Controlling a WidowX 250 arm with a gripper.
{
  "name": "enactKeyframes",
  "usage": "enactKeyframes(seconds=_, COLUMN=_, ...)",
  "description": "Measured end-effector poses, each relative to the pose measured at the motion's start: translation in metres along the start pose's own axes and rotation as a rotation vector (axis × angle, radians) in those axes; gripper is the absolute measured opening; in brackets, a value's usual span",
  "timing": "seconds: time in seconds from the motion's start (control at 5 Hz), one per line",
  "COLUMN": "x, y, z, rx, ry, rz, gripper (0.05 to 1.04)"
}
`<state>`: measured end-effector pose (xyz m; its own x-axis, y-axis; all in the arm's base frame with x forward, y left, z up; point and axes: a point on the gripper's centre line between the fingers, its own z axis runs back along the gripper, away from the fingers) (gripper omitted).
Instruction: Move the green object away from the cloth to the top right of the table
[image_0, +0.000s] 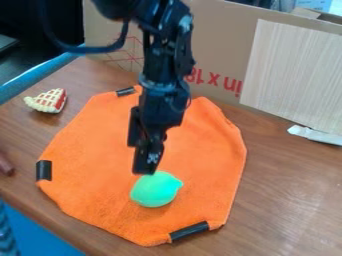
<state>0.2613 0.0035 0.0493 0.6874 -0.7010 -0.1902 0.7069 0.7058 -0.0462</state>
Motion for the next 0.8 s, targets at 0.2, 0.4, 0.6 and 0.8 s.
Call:
enactKeyframes(seconds=0.2, x=-0.003, y=-0.003, z=-0.014, rx=0.017, ry=-0.011, rz=0.006, gripper=1.001)
enactKeyframes(seconds=0.4, x=0.004, y=-0.010, z=-0.026, rx=0.028, ry=0.013, rz=0.021, gripper=1.000)
enactKeyframes(seconds=0.6, x=0.012, y=-0.016, z=-0.031, rx=0.048, ry=0.034, rz=0.017, gripper=1.000)
enactKeyframes(seconds=0.8, x=0.018, y=-0.017, z=-0.038, rx=0.021, ry=0.052, rz=0.028, gripper=1.000)
